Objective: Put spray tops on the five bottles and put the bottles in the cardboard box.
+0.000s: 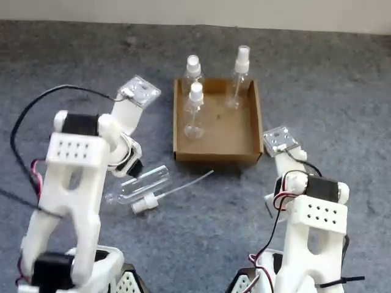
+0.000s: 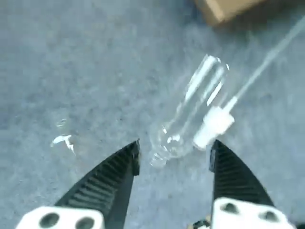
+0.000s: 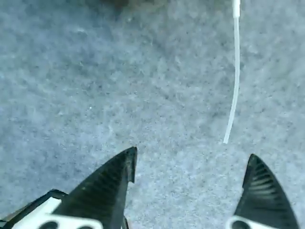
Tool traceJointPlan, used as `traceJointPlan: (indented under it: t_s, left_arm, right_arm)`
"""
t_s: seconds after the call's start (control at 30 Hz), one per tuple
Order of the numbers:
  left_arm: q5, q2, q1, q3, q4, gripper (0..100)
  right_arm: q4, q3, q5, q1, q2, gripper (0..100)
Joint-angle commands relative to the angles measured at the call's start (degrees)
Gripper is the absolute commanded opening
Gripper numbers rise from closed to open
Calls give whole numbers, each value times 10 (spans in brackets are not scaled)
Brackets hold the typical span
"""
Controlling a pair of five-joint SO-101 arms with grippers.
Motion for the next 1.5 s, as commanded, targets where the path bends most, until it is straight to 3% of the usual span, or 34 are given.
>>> traceJointPlan:
  t_s: [0.0, 0.13, 0.23, 0.4, 0.5, 0.63, 0.97, 1.23, 1.47]
  left_arm:
    - [-58, 49, -8, -34, 25, 224]
    - [-44, 57, -75, -22, -8, 221]
    - [-29, 5, -180, -28, -47, 221]
    - [-114, -60, -349, -31, -95, 224]
    - [-152, -42, -441, -31, -132, 224]
    - [-200, 22, -521, -31, -186, 225]
    - [-242, 139, -597, -27, -306, 225]
    - [-242, 182, -596, -29, -315, 225]
    - [-242, 183, -593, -27, -315, 225]
  right_arm:
    - [5, -4, 7, 7, -11, 295]
    - [4, -23, 3, -18, -12, 295]
    - [10, -95, -67, -113, -9, 295]
    - [9, -211, -156, -330, 48, 295]
    - [-3, -266, -170, -443, 135, 295]
    - [-52, -340, -159, -538, 266, 296]
    - [-77, -501, -77, -641, 486, 297]
    - [-77, -618, -38, -644, 635, 297]
    - [-114, -620, -9, -650, 648, 297]
